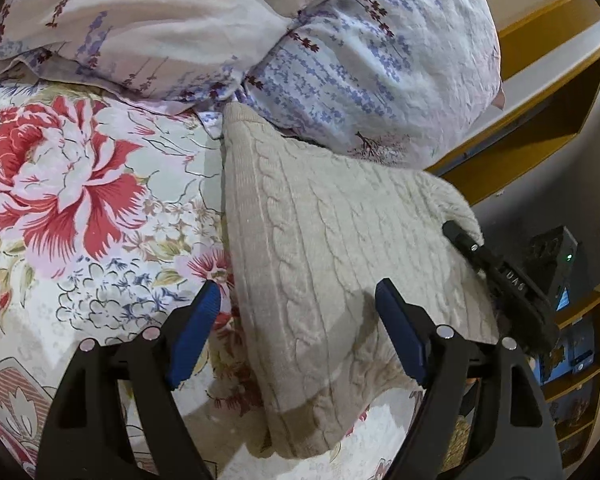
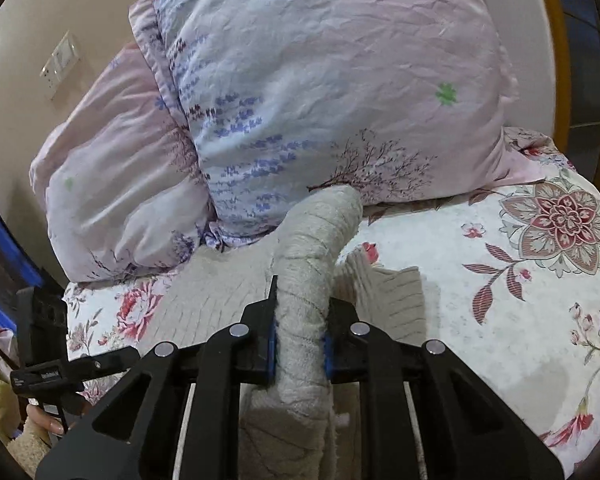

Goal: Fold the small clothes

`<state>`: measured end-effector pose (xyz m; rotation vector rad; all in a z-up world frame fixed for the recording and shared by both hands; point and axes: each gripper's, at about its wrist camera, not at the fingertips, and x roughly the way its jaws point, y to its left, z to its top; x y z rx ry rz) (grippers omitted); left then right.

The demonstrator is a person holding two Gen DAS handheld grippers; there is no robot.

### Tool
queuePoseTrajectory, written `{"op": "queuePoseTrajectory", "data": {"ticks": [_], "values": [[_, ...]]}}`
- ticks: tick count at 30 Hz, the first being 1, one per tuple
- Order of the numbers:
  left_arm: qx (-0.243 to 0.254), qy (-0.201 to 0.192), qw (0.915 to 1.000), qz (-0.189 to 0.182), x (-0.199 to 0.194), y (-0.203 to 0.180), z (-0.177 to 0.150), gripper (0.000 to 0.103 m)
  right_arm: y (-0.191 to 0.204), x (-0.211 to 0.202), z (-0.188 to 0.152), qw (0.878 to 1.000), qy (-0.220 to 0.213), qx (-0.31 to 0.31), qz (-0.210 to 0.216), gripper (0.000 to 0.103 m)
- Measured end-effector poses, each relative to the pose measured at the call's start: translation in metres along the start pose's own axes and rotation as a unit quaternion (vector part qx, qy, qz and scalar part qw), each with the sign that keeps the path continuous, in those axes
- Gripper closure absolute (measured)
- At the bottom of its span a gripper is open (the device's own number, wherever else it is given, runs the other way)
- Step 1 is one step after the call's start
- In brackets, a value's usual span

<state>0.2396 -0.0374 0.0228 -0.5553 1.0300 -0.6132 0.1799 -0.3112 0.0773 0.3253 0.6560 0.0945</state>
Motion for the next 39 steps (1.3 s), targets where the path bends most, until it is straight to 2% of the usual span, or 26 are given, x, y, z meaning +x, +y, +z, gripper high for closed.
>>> {"op": "queuePoseTrajectory", "data": {"ticks": [3,5,10,12,14,16,18,20,25,33,39], "values": [[0.009,0.003,1.0000,-0.002,0.000,-0.002,-0.001,0.024,0.000,-0.006,0.001,1.000,-0.011,-0.006,-0.007,0.087],[0.014,0.004,0.9999,-0.002,0.002,-0.004,0.000,0.024,-0.008,-0.002,-0.001,1.000,-0.003,0.004,-0.016,0.087],[0.019,0.015,0.9997,0.000,0.002,-0.005,-0.002,0.024,-0.053,0.041,-0.019,0.991,0.080,0.056,-0.092,0.087],[0.018,0.016,0.9997,-0.003,0.000,-0.006,-0.002,0.024,-0.061,0.041,-0.021,0.991,0.078,0.079,-0.077,0.086],[0.014,0.016,0.9998,-0.008,-0.003,-0.006,-0.004,0.024,-0.063,0.033,-0.017,0.990,0.072,0.088,-0.081,0.075],[0.005,0.017,0.9997,-0.016,-0.007,-0.005,-0.006,0.024,-0.064,0.016,-0.013,0.990,0.054,0.099,-0.086,0.055],[0.002,0.017,0.9997,-0.019,-0.011,-0.005,-0.009,0.024,-0.068,-0.002,-0.014,0.990,0.035,0.115,-0.073,0.046],[0.001,0.017,0.9996,-0.022,-0.015,-0.006,-0.012,0.024,-0.075,-0.022,-0.018,0.990,0.024,0.134,-0.047,0.046],[-0.004,0.018,0.9995,-0.026,-0.019,-0.005,-0.022,0.024,-0.070,-0.050,-0.041,0.989,0.034,0.143,0.004,0.046],[-0.015,0.035,0.9989,-0.027,-0.014,-0.006,-0.035,0.025,-0.047,-0.061,-0.076,0.990,0.062,0.119,0.042,0.048],[-0.024,0.051,0.9980,-0.029,-0.008,-0.005,-0.042,0.032,-0.043,-0.049,-0.091,0.987,0.090,0.126,0.042,0.052]]}}
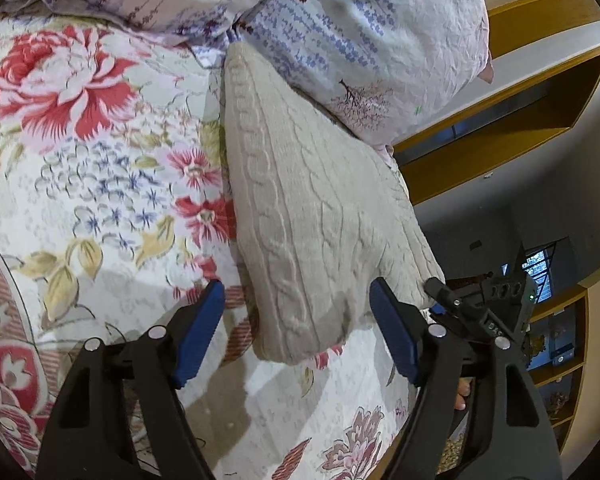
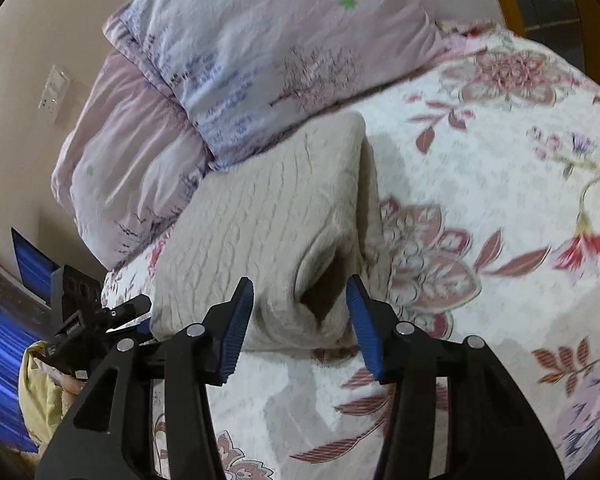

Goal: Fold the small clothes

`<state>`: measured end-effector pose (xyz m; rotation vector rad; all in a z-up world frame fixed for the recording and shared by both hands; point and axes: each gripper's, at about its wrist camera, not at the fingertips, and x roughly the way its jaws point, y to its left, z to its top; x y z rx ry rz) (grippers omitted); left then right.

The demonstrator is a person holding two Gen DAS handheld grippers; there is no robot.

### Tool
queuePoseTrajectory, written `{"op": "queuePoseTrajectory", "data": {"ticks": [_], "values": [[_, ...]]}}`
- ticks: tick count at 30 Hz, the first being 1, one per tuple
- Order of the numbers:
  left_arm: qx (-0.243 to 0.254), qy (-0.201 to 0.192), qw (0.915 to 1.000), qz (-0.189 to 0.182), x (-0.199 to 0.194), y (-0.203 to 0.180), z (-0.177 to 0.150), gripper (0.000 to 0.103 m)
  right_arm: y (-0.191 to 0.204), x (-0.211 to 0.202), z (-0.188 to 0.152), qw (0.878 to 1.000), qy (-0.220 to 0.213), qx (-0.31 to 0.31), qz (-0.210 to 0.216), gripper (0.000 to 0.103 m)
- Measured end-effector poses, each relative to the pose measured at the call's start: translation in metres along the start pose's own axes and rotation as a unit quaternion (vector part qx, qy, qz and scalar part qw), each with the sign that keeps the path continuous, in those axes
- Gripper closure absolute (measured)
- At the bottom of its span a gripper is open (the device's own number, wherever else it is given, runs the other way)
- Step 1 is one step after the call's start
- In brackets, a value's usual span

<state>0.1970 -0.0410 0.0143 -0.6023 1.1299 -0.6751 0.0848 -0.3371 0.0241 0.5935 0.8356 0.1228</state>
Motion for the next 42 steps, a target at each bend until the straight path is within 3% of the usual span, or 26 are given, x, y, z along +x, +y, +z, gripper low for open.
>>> {"op": "queuePoseTrajectory", "data": {"ticks": [2,3,4,5,9,11,16,19,22,24,25,27,28,29,32,39,40,42], "values": [[-0.001,0.007,1.0000,-0.002,0.003,0.001,-0.002,0.038,-0.004,0.004,-0.003,1.000,0.003,0.012,0.010,0.063],[0.000,0.011,0.9999,-0.003,0.005,0.001,-0.003,0.048,-0.005,0.006,-0.004,1.000,0.008,0.013,0.012,0.079],[0.002,0.017,0.9998,-0.008,0.007,0.000,-0.003,0.054,-0.004,0.008,-0.004,1.000,0.011,0.010,0.010,0.085],[0.007,0.026,0.9995,-0.016,0.010,-0.001,-0.004,0.066,-0.002,0.006,-0.004,1.000,0.005,0.004,0.007,0.086],[0.026,0.018,0.9994,-0.015,0.003,-0.006,-0.004,0.075,0.017,-0.034,0.006,0.996,-0.080,-0.041,-0.007,0.093],[0.028,0.017,0.9992,-0.024,0.000,-0.007,-0.005,0.076,0.020,-0.043,0.009,0.994,-0.094,-0.055,-0.017,0.093],[0.039,0.022,0.9989,-0.015,0.001,-0.002,-0.015,0.080,0.003,-0.016,-0.004,0.993,-0.039,-0.062,-0.096,0.093],[0.032,0.029,0.9990,-0.014,0.003,0.006,-0.021,0.080,-0.010,-0.007,-0.014,0.994,-0.029,-0.044,-0.097,0.093],[0.034,0.033,0.9988,-0.011,0.005,0.006,-0.021,0.076,-0.011,-0.008,-0.013,0.995,-0.024,-0.039,-0.090,0.091],[0.039,0.031,0.9987,-0.006,0.002,0.003,-0.019,0.065,-0.011,-0.010,-0.009,0.996,-0.015,-0.033,-0.081,0.089],[0.041,0.029,0.9987,-0.004,0.003,0.000,-0.017,0.060,-0.012,-0.014,-0.005,0.997,-0.015,-0.023,-0.069,0.078],[0.045,0.018,0.9988,0.000,-0.002,-0.003,-0.011,0.035,-0.016,-0.021,0.004,0.998,-0.024,-0.001,-0.051,0.057],[0.045,0.009,0.9989,0.002,-0.004,-0.004,-0.009,0.031,-0.019,-0.025,0.012,0.998,-0.037,0.014,-0.039,0.050],[0.044,0.001,0.9990,0.005,-0.006,-0.005,-0.004,0.027,-0.021,-0.027,0.019,0.998,-0.044,0.025,-0.029,0.049],[0.027,-0.014,0.9995,0.009,-0.006,-0.002,0.010,0.021,-0.030,-0.017,0.044,0.997,-0.044,0.067,0.003,0.049],[-0.002,-0.018,0.9994,0.031,0.012,0.002,0.037,0.020,-0.045,0.037,0.079,0.993,-0.001,0.120,0.010,0.052],[-0.001,-0.018,0.9993,0.033,0.015,0.003,0.038,0.020,-0.044,0.046,0.081,0.993,0.009,0.118,0.006,0.068],[0.000,-0.016,0.9991,0.039,0.022,0.003,0.041,0.020,-0.035,0.055,0.083,0.996,0.014,0.092,0.005,0.090]]}}
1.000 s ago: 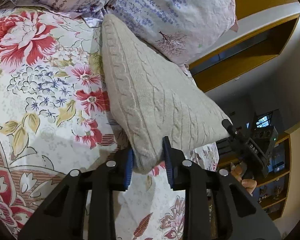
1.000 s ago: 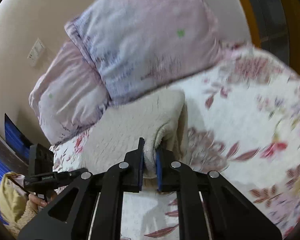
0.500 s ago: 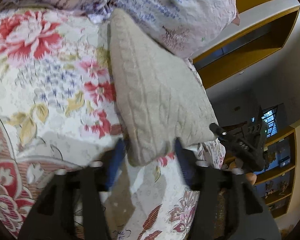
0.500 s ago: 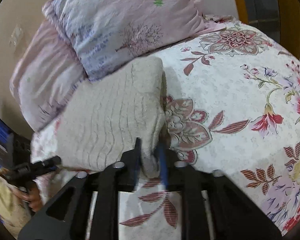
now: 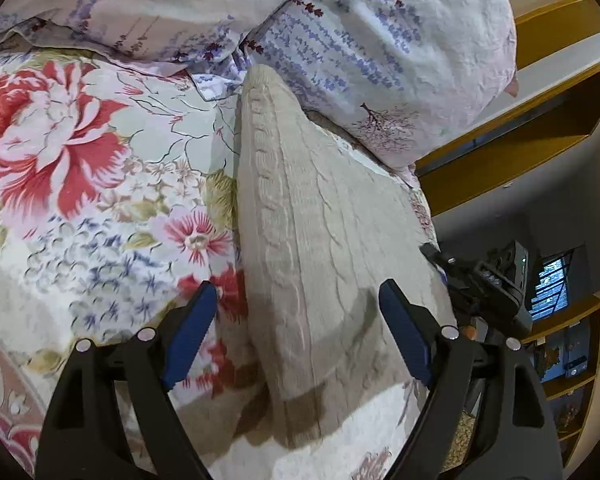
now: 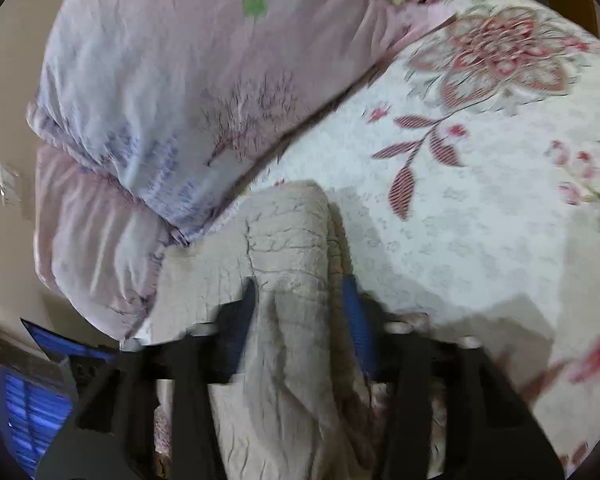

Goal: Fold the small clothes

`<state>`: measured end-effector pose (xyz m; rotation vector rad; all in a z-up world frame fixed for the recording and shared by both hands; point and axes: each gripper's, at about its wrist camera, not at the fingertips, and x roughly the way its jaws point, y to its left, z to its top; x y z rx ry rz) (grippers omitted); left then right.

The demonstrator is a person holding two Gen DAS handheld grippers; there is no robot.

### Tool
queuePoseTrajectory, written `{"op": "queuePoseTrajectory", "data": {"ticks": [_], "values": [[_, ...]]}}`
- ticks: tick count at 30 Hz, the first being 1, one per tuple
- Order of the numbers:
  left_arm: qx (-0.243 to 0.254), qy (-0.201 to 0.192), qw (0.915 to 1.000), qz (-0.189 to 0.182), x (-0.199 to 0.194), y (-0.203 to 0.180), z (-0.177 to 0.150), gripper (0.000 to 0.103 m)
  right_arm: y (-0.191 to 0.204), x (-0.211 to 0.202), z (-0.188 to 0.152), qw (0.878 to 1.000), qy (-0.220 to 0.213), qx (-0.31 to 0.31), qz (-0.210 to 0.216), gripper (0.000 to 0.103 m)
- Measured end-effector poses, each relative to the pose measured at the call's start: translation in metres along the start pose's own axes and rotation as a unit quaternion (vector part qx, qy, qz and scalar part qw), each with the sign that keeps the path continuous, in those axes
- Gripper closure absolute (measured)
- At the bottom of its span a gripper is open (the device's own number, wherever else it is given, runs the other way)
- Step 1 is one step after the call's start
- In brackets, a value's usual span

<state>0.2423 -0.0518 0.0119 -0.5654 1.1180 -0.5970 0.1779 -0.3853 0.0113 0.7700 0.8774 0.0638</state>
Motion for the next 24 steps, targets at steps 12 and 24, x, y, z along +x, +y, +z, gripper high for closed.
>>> {"op": "queuePoseTrajectory", "data": {"ticks": [12,24], "values": [[0.035,-0.003,0.9993,0.009,0.021,-0.009,-0.009,0.020,0.008,0.008,-0.005,0.986,-0.052,-0.092,-0.130,0.093],[0.039,-0.005,0.9991,0.014,0.016,-0.010,-0.011,0.018,0.043,-0.043,-0.031,0.978,-0.107,-0.155,-0.094,0.073]]}}
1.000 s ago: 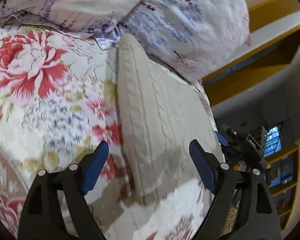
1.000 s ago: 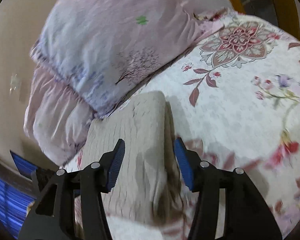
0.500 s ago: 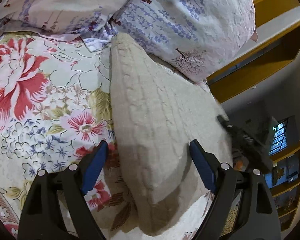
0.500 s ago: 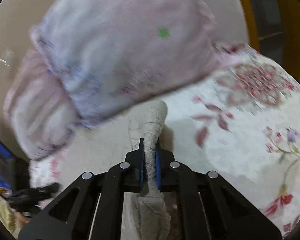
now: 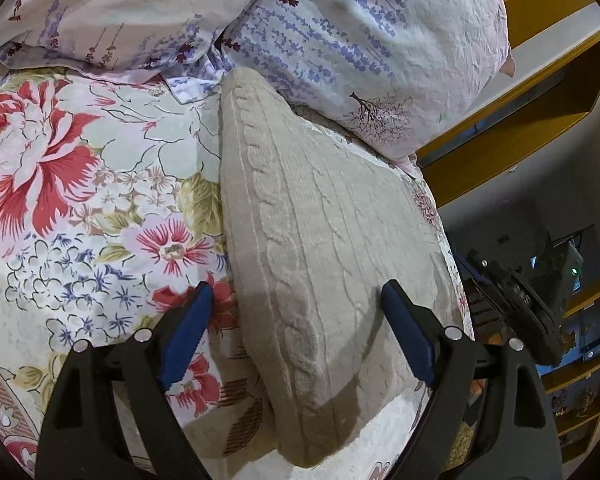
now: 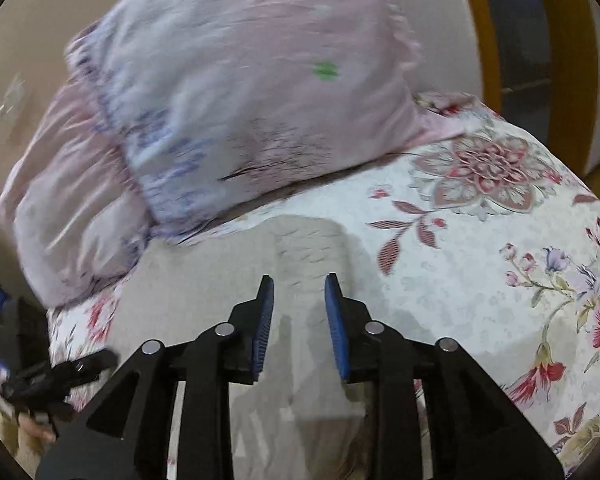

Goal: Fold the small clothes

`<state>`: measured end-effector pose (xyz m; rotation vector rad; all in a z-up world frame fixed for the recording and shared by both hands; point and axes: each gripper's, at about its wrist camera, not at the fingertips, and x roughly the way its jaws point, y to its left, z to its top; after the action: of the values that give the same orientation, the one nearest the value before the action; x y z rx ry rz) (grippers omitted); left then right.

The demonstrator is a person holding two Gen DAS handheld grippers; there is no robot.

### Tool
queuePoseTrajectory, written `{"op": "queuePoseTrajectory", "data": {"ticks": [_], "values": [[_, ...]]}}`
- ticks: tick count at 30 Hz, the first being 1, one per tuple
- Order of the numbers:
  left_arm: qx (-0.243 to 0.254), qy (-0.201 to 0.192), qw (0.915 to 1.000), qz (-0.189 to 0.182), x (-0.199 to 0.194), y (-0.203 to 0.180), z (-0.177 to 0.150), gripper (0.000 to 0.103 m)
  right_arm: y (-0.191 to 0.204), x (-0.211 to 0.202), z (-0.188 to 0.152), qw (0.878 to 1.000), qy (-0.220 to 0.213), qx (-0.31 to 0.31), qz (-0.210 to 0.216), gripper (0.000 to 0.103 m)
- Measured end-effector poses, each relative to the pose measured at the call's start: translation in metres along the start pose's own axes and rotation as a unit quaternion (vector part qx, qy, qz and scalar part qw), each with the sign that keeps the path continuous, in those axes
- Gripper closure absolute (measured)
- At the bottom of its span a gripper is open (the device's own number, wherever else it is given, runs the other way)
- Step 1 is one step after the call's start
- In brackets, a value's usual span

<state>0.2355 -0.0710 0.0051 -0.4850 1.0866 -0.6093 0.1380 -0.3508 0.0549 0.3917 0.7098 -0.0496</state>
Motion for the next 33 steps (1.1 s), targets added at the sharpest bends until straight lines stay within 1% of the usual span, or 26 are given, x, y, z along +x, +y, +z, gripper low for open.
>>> {"op": "queuePoseTrajectory", "data": {"ticks": [1,3,4,5,6,11,12,14,15,16,18,22,29,33], "values": [[0.001,0.000,1.0000,0.002,0.002,-0.001,0.001,0.018,0.005,0.001,-0.004,1.000,0.005,-0.012,0.000,0.069],[0.005,-0.002,1.0000,0.006,0.002,-0.003,0.000,0.017,0.009,0.010,-0.012,0.999,0.023,-0.029,-0.007,0.065],[0.008,-0.003,0.9999,0.008,0.003,-0.004,0.000,0.016,0.008,0.024,-0.020,0.998,0.055,-0.035,-0.025,0.065],[0.013,-0.003,0.9999,0.011,0.003,-0.005,0.000,0.016,0.004,0.036,-0.029,0.996,0.074,-0.036,-0.036,0.064],[0.015,-0.003,0.9998,0.013,0.005,-0.007,0.002,0.016,0.001,0.035,-0.032,0.997,0.057,-0.031,-0.029,0.063],[0.024,-0.002,0.9996,0.015,0.007,-0.011,0.002,0.015,-0.009,0.030,-0.026,0.998,0.067,0.008,-0.002,0.062],[0.024,-0.003,0.9996,0.015,0.007,-0.011,0.002,0.015,-0.014,0.026,-0.022,0.998,0.064,0.026,0.011,0.059],[0.027,-0.007,0.9995,0.016,0.006,-0.011,0.003,0.014,-0.021,0.017,-0.020,0.996,0.052,0.059,0.038,0.045],[0.029,-0.009,0.9994,0.018,0.005,-0.011,0.004,0.014,-0.026,0.015,-0.017,0.995,0.046,0.079,0.050,0.035],[0.032,-0.010,0.9993,0.020,0.005,-0.012,0.005,0.014,-0.032,0.013,-0.015,0.993,0.043,0.097,0.059,0.033],[0.034,-0.010,0.9991,0.020,0.005,-0.012,0.007,0.013,-0.038,0.012,-0.012,0.990,0.044,0.115,0.062,0.033],[0.037,-0.008,0.9990,0.024,0.007,-0.014,0.010,0.013,-0.051,0.022,-0.007,0.985,0.064,0.145,0.071,0.031],[0.036,0.001,0.9991,0.022,0.013,-0.014,0.014,0.013,-0.068,0.044,-0.006,0.977,0.093,0.172,0.079,0.031],[0.037,0.004,0.9991,0.021,0.017,-0.014,0.017,0.013,-0.072,0.053,-0.009,0.974,0.107,0.178,0.090,0.031]]}}
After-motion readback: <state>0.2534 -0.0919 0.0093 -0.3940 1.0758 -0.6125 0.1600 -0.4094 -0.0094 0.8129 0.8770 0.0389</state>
